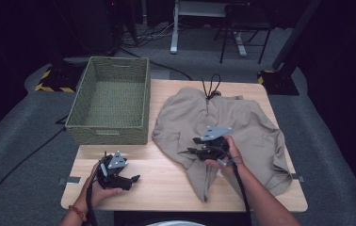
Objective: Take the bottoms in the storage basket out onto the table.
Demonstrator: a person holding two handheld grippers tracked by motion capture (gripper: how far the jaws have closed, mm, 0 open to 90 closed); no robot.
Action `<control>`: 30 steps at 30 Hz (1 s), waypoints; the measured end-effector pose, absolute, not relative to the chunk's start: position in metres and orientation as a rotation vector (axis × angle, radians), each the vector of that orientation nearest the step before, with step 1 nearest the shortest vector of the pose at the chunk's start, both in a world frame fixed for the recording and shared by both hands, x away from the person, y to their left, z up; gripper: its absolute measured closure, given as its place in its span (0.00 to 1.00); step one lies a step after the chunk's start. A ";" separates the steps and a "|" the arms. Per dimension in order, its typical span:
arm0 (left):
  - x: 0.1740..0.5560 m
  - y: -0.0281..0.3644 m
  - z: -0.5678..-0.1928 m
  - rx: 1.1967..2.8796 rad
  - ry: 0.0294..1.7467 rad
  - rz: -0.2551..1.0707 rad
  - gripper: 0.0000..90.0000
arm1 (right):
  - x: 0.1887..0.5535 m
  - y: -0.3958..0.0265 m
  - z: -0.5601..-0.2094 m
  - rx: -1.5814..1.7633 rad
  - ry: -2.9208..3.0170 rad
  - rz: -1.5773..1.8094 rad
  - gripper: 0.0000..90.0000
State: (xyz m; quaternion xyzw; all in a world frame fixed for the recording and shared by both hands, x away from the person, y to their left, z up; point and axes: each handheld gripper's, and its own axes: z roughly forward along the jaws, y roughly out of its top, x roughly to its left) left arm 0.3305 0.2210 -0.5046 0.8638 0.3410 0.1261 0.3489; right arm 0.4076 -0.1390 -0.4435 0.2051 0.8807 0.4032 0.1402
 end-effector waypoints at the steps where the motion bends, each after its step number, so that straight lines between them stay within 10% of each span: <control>1: 0.330 0.221 -0.505 2.241 0.879 0.328 0.17 | 0.407 -0.132 -0.448 0.556 2.582 1.127 0.56; 7: 0.331 0.221 -0.505 2.241 0.877 0.326 0.17 | 0.423 -0.111 -0.477 0.627 2.653 0.959 0.46; 15: 0.331 0.221 -0.505 2.240 0.876 0.328 0.17 | 0.426 -0.114 -0.474 0.653 2.647 1.038 0.95; 30: 0.331 0.221 -0.505 2.240 0.877 0.332 0.17 | 0.325 -0.042 -0.450 0.205 2.827 1.160 0.83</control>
